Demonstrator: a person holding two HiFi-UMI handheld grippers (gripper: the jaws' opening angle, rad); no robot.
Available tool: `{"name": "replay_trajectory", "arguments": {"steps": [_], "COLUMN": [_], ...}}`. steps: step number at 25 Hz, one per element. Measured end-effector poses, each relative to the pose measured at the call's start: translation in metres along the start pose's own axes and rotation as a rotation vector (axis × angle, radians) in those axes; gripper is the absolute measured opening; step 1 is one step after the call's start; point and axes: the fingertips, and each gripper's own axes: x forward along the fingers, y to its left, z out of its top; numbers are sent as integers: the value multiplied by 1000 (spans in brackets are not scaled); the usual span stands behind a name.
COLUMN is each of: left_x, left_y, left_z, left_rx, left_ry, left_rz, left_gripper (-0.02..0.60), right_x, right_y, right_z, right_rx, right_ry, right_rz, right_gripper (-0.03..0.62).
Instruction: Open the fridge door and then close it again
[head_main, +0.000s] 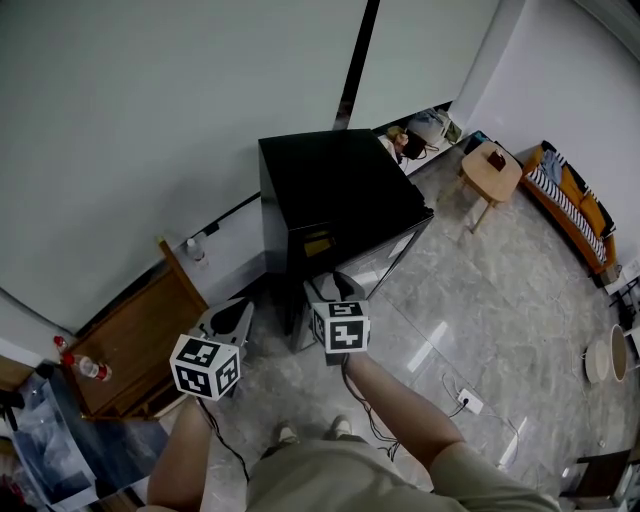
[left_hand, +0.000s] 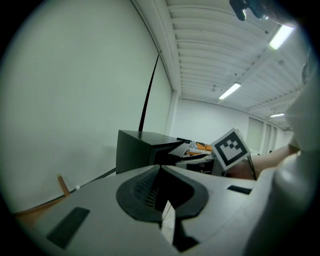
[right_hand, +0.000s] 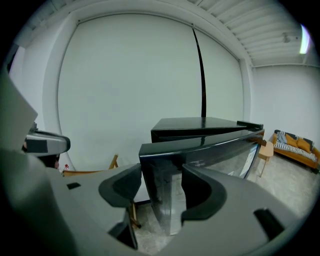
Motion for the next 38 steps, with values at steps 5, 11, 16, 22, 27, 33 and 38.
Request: {"name": "replay_trajectory", "arguments": {"steps": [5, 11, 16, 22, 27, 33, 38], "left_x": [8, 14, 11, 4, -3, -12, -28], "left_y": [8, 13, 16, 20, 14, -4, -22], "left_z": [8, 17, 15, 12, 17, 40, 73], "left_rx": [-2, 2, -2, -6, -21, 48, 90], "left_ry": [-10, -21, -15, -14, -34, -54, -112], "left_rz": [-8, -10, 7, 27, 40, 54, 55], "left_gripper": [9, 9, 9, 9, 9, 9, 9], "right_x": [18, 39, 56, 56, 37, -14, -72], "right_y": [0, 1, 0, -1, -2, -12, -10], "right_z": [11, 22, 29, 29, 47, 89, 122], "right_rx": [5, 6, 31, 44, 51, -29, -113], "right_ry": [-8, -4, -3, -18, -43, -158, -266], "right_rz": [3, 13, 24, 53, 121, 141, 171], "right_gripper": [239, 233, 218, 204, 103, 103, 91]}}
